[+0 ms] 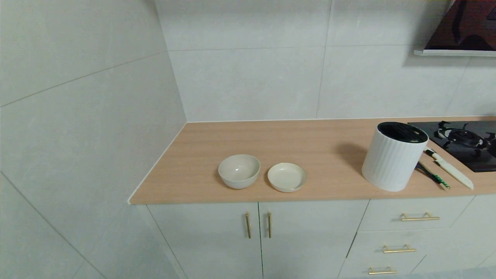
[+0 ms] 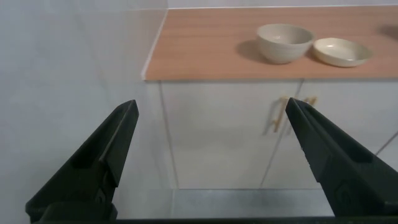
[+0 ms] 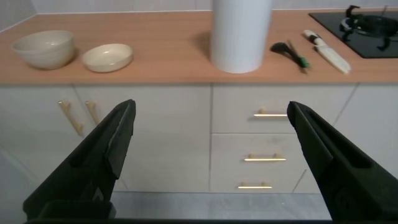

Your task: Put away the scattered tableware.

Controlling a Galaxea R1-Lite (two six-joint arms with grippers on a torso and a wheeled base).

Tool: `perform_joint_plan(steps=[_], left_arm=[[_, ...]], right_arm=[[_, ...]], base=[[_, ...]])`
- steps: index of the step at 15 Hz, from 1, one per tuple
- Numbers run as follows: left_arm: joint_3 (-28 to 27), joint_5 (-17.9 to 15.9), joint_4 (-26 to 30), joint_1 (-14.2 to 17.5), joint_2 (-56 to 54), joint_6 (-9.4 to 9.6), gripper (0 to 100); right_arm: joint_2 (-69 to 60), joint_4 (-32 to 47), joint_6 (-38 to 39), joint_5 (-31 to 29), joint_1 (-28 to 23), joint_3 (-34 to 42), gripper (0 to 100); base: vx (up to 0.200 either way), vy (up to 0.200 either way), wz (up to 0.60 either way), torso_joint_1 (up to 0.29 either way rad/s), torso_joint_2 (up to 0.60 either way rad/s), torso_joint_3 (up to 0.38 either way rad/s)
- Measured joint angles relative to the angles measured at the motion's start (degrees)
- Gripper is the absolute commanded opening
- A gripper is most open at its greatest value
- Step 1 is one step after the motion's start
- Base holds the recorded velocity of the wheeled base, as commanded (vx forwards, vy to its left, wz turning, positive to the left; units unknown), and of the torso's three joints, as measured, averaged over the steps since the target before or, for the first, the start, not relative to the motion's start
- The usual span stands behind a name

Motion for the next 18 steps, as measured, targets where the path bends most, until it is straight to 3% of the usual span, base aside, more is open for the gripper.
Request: perform_joint_plan(steps=[18], left_arm=[[0.00,0.02,0.00,-0.02,0.00,0.13,100]], right_arm=[[0.02,-0.01,0.00,-0.01,-0.05,0.00,100]], base=[[0.000,0.000,0.00,-0.004,0.01,0.005]])
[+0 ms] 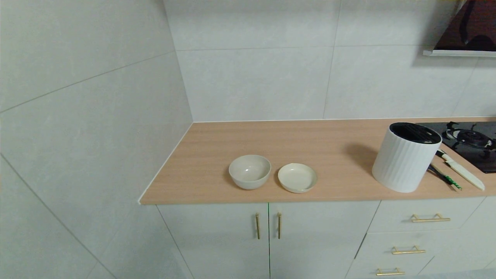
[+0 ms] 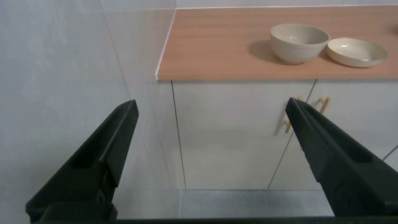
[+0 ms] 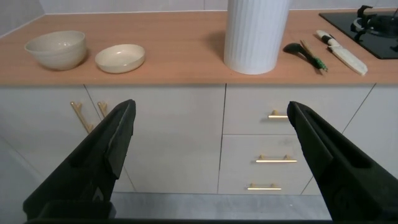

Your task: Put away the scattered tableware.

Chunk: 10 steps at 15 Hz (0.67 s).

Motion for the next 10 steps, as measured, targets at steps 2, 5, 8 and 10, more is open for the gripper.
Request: perform_joint_plan(steps=[2,5,8,10], left_arm=[[0.00,0.00,0.00,0.00,0.00,0.00,100],[0.00,0.00,0.00,0.00,0.00,0.00,100],[0.00,-0.02,0.00,0.02,0.00,0.00,100],[0.00,-0.02,0.00,0.02,0.00,0.00,100]], right_arm=[[-0.02,-0.02,0.02,0.01,0.05,0.00,100],[0.00,-0.02,0.00,0.00,0.05,0.00,100],[0.00,-0.02,0.02,0.00,0.05,0.00,100],[0.00,-0.02,0.02,0.00,0.05,0.00,100]], base=[[0.000,0.000,0.00,-0.141,0.32,0.168],[0.000,0.000,0.00,-0.178,0.38,0.206],[0.000,0.000,0.00,-0.228,0.50,0.269],[0.000,0.000,0.00,-0.244,0.56,0.300]])
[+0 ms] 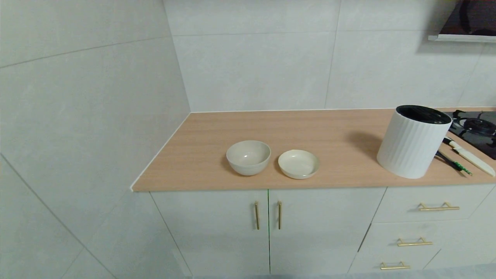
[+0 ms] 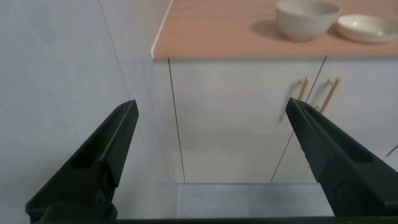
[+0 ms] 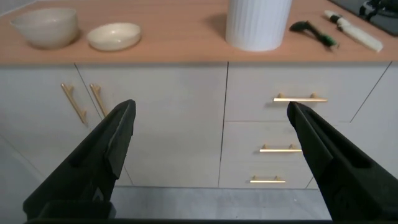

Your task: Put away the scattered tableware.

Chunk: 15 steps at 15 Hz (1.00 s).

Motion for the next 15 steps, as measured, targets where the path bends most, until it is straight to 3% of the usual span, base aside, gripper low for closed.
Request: perform_joint_plan(steps=[15], left_arm=[[0.00,0.00,0.00,0.00,0.00,0.00,100]], right_arm=[[-0.02,0.00,0.06,0.00,0.00,0.00,100]], base=[[0.000,0.000,0.00,-0.216,0.51,0.292]])
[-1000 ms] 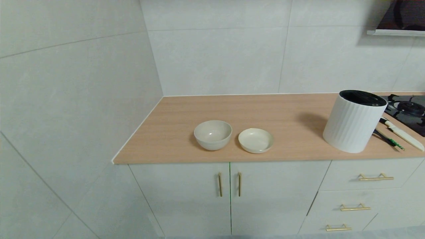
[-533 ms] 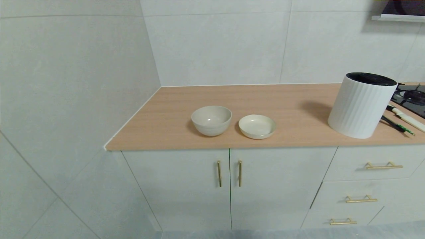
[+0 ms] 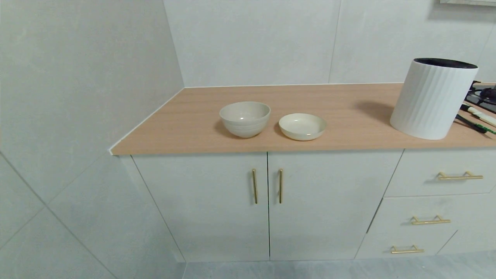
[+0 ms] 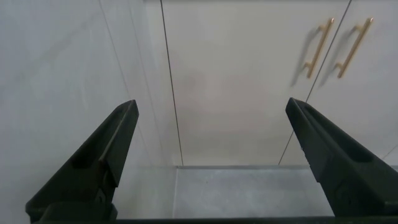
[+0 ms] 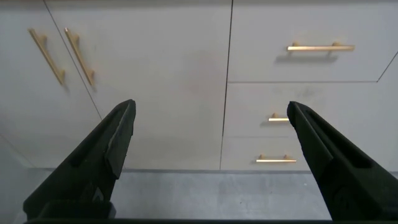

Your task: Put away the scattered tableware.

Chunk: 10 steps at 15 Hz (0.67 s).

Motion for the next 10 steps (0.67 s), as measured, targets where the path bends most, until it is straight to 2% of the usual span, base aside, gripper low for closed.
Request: perform_joint_plan(steps=[10], left_arm=[[0.00,0.00,0.00,0.00,0.00,-0.07,100]], right_arm=[[0.02,-0.02,0.00,0.01,0.00,0.00,100]], base=[[0.000,0.000,0.00,-0.144,0.46,0.307]])
